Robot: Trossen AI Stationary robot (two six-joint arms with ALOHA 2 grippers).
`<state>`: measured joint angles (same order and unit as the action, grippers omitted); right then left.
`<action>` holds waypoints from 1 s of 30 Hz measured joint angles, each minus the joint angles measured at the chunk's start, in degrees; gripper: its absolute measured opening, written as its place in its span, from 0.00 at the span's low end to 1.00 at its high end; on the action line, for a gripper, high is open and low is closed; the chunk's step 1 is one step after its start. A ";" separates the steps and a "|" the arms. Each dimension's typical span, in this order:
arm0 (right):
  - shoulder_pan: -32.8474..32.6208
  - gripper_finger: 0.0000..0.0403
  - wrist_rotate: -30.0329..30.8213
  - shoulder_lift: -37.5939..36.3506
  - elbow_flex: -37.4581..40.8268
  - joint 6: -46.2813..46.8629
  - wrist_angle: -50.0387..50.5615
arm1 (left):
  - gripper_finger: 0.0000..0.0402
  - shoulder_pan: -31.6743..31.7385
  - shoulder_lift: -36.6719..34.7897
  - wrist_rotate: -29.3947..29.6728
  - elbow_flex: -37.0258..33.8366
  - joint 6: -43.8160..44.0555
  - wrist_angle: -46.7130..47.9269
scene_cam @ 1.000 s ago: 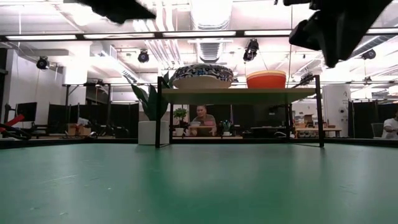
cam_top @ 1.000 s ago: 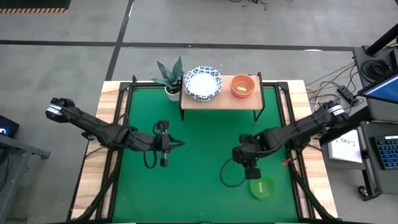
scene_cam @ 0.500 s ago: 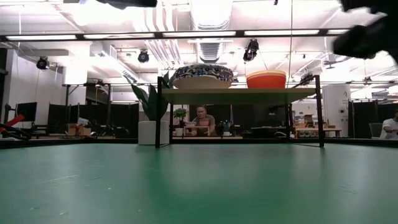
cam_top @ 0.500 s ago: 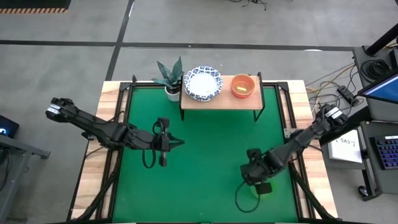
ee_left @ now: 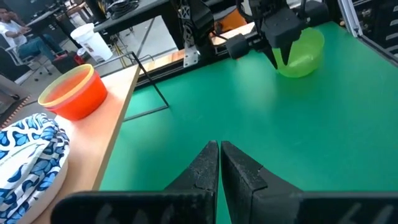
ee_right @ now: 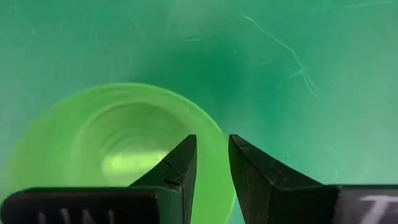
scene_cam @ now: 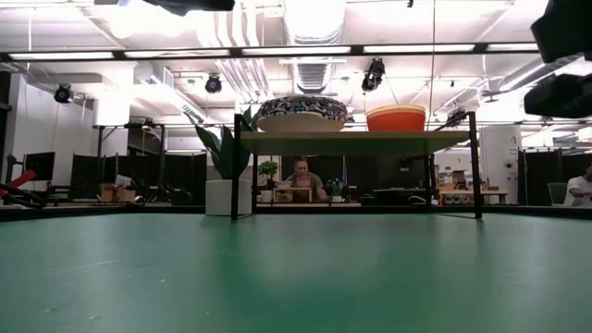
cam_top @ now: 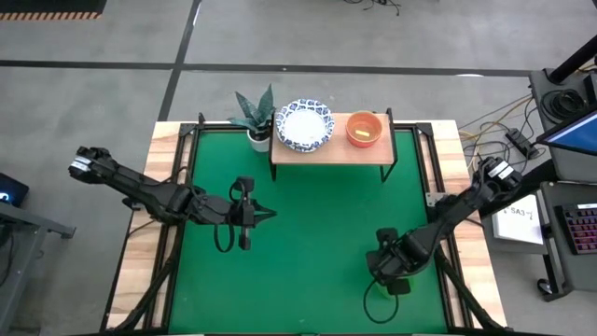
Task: Place and stack bowls onto a shelf
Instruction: Stack the green bowl on top of the yellow bowl on the shelf
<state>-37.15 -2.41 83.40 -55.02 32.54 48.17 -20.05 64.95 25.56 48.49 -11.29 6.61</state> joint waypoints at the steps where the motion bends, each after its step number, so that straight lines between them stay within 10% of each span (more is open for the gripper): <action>1: 0.00 0.20 0.03 0.00 0.66 -0.09 -1.13 | 0.00 0.00 0.00 0.02 0.00 0.06 -0.05; 18: 0.04 0.02 1.20 -0.20 2.35 1.18 -4.12 | 0.00 0.01 0.00 0.00 -0.02 0.44 -0.13; 30: 1.31 0.02 16.44 -0.57 -1.00 4.01 -4.49 | 0.00 0.01 0.00 -0.02 -0.06 5.06 -0.59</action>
<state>-35.83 14.04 82.82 -56.01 36.55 43.68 -20.05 64.95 25.54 48.43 -6.23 6.02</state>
